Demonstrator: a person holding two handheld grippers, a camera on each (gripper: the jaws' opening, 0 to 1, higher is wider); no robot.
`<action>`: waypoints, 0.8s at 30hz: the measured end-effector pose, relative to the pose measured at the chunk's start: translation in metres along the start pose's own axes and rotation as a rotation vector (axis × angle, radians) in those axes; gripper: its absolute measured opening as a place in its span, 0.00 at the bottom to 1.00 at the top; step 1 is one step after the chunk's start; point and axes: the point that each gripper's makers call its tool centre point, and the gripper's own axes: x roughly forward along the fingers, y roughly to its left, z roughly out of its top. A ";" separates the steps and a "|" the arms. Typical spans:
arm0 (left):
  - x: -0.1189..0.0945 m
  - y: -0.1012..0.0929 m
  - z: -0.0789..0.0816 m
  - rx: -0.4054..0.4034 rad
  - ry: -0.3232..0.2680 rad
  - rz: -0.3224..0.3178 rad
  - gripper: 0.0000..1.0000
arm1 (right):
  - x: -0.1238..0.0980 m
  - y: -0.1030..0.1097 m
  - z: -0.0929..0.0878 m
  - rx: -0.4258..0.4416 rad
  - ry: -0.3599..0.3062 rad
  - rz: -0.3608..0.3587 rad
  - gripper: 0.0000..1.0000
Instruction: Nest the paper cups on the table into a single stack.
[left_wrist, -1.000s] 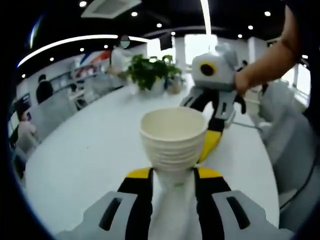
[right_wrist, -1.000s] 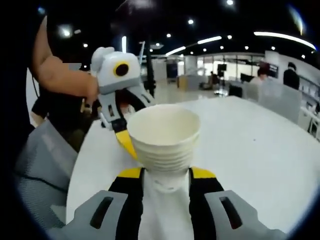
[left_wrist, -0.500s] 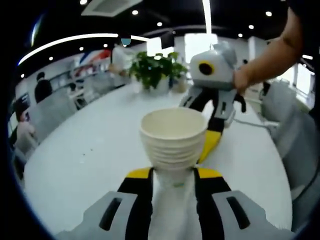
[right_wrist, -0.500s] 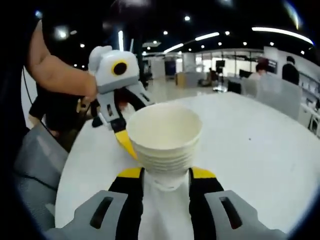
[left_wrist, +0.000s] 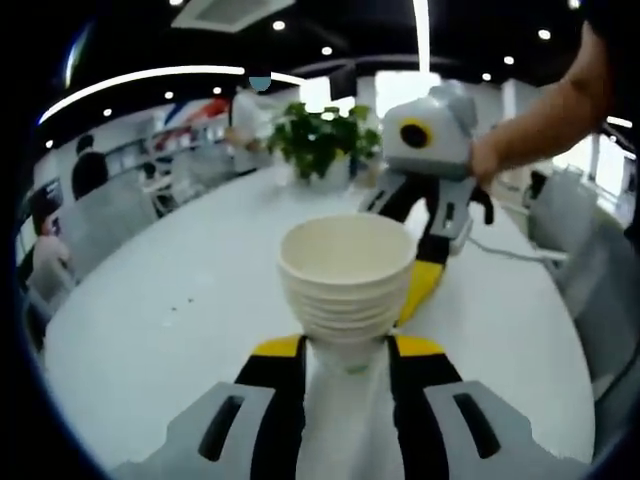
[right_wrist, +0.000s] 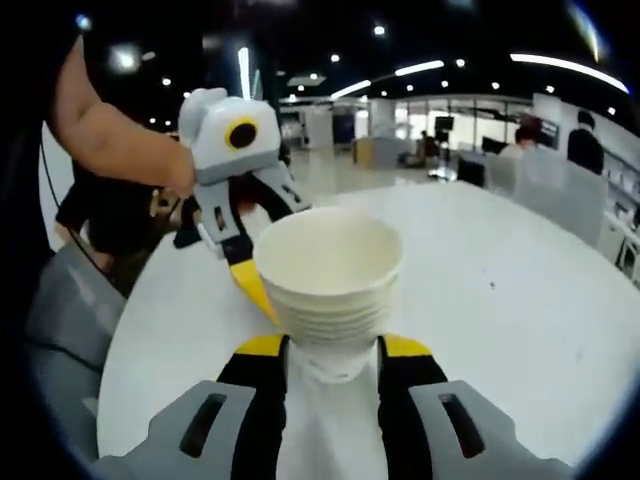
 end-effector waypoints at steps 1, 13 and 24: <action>0.001 -0.001 -0.001 -0.002 0.002 -0.003 0.30 | 0.001 0.000 -0.002 0.002 0.004 0.001 0.32; 0.009 -0.007 -0.021 -0.043 0.024 -0.016 0.31 | 0.011 0.006 -0.020 -0.013 0.061 0.024 0.32; 0.014 -0.012 -0.028 -0.040 0.018 -0.041 0.32 | 0.017 0.009 -0.038 -0.026 0.100 0.002 0.33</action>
